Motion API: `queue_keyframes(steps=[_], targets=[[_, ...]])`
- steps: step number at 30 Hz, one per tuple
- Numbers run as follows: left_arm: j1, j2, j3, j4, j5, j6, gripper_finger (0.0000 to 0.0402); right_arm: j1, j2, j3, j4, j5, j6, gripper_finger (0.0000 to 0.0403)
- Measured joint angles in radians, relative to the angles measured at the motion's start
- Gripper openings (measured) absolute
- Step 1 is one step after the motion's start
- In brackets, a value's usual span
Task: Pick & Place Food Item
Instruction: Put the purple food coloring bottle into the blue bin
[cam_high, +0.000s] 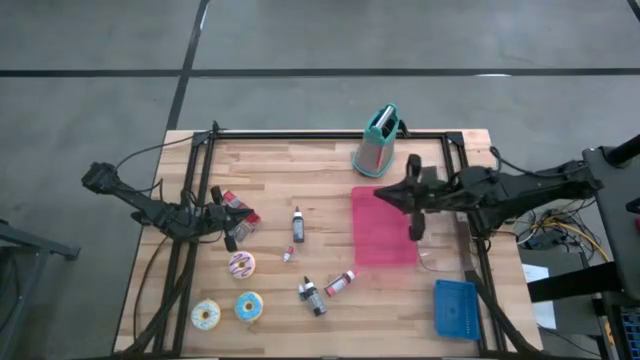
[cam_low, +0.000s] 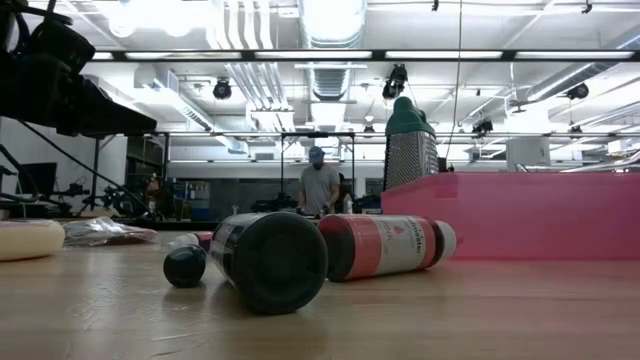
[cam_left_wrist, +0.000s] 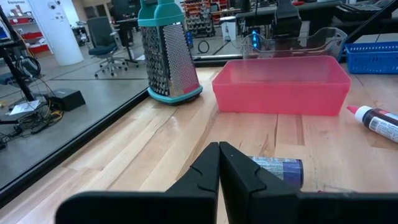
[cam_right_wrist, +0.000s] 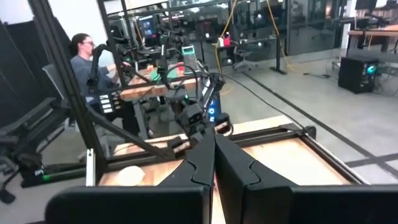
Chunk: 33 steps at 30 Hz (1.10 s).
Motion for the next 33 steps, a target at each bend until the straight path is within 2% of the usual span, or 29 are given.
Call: queue_keyframes(steps=[5,11,20,29,33], targets=[[0.0,0.0,0.0,0.0,0.001,0.0,0.0012,0.0,0.158,0.147,-0.039,0.066,0.025,0.0008],[0.0,0.0,0.0,0.0,0.001,0.0,0.0012,-0.001,0.36,0.341,-0.241,0.176,0.194,0.0008],[0.0,0.0,0.0,0.0,0.001,0.0,0.0012,-0.02,0.629,0.616,-0.38,0.178,0.387,0.0008],[0.0,0.0,0.0,0.0,-0.001,0.0,0.0012,-0.084,0.814,0.809,-0.791,0.17,0.716,0.0008],[0.0,0.0,0.0,0.0,-0.002,0.0,0.0012,-0.102,0.871,0.862,-0.869,0.166,0.742,0.0008]])
